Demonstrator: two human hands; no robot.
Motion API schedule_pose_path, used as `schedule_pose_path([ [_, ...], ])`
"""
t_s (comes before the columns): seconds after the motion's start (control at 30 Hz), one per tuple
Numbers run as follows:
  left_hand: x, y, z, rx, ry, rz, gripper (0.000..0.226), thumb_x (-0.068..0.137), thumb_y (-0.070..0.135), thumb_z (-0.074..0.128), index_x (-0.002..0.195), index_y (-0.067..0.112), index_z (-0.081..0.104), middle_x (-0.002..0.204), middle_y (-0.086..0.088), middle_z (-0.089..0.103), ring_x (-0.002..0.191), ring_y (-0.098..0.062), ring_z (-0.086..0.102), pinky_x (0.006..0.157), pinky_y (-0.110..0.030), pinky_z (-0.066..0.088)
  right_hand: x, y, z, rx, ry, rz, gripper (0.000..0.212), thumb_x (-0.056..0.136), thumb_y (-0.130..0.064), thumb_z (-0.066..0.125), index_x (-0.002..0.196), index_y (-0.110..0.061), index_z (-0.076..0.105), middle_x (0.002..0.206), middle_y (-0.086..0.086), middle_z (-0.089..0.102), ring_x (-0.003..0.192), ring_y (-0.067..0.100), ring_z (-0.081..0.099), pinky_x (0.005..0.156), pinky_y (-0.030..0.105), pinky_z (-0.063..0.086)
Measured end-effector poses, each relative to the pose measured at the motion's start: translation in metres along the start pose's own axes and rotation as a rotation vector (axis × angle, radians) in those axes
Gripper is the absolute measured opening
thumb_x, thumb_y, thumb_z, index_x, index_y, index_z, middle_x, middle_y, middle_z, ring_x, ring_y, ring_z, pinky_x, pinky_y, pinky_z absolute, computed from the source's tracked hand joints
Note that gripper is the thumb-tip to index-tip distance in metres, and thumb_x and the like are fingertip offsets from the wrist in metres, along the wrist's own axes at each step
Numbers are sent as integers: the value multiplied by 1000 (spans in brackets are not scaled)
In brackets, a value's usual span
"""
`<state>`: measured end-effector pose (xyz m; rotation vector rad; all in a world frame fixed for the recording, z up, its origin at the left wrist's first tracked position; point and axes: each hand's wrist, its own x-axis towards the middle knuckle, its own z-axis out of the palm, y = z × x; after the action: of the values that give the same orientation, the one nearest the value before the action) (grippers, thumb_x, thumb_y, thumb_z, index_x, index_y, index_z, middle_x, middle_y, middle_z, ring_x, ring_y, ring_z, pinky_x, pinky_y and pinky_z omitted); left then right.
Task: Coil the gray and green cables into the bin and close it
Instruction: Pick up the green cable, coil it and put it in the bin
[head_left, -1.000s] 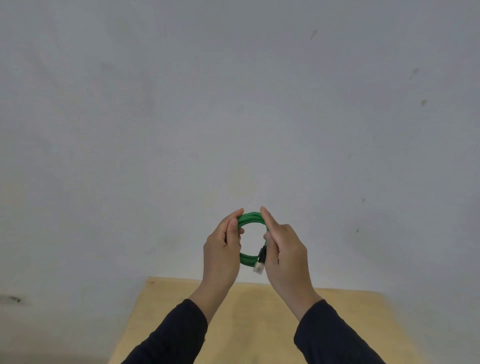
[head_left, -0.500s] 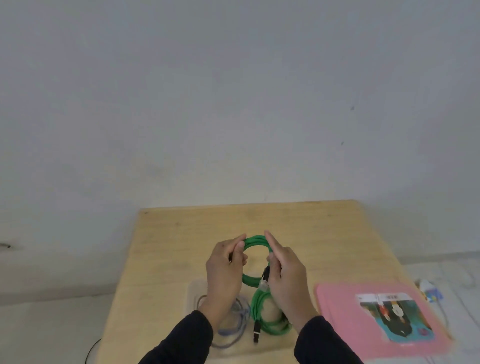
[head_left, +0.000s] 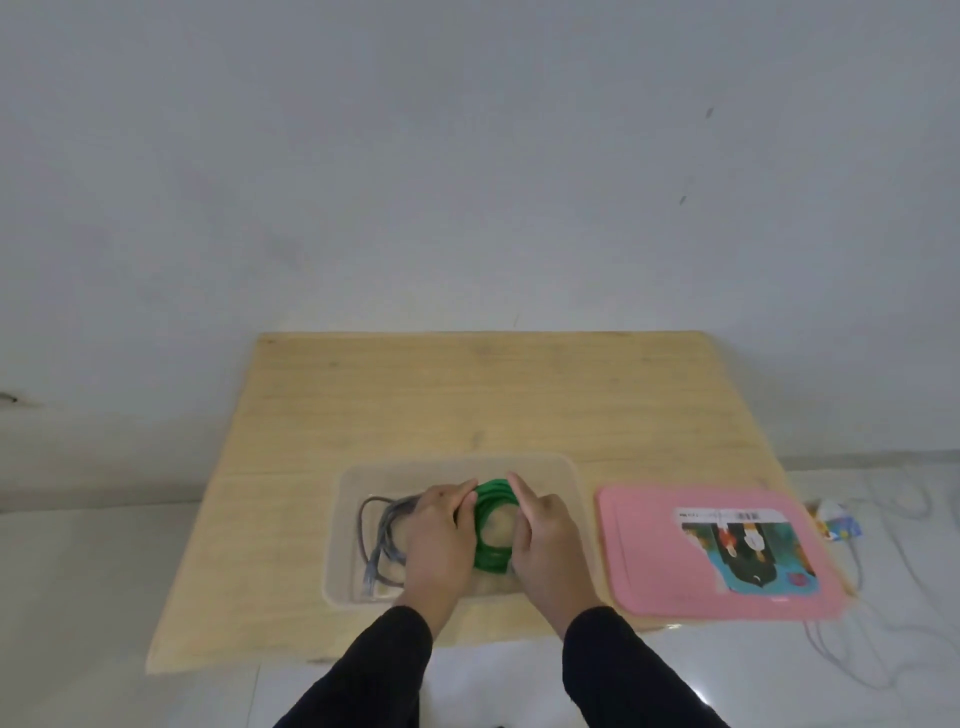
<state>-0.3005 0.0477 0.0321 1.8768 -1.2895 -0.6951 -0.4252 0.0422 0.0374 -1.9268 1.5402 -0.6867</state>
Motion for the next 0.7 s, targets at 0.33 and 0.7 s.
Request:
schedule_pose_path([
  [0.33,-7,3,8,308,-99,63,42,100,23,30,137,9,42,134,-12,52,124,-24,45,103,-28,34,-7,9,11,-368,23,-120,51,91,-28,29,126,1,52,126,18,58,118,31,53,100,39,41],
  [0.7,-21,6,2,448,-73,215,44,101,25,27,141,6,34,142,-10,43,132,-21,37,109,-27,26,-16,13,5,-490,-3,-149,52,89,-26,26,124,0,54,126,15,60,121,29,53,101,40,39],
])
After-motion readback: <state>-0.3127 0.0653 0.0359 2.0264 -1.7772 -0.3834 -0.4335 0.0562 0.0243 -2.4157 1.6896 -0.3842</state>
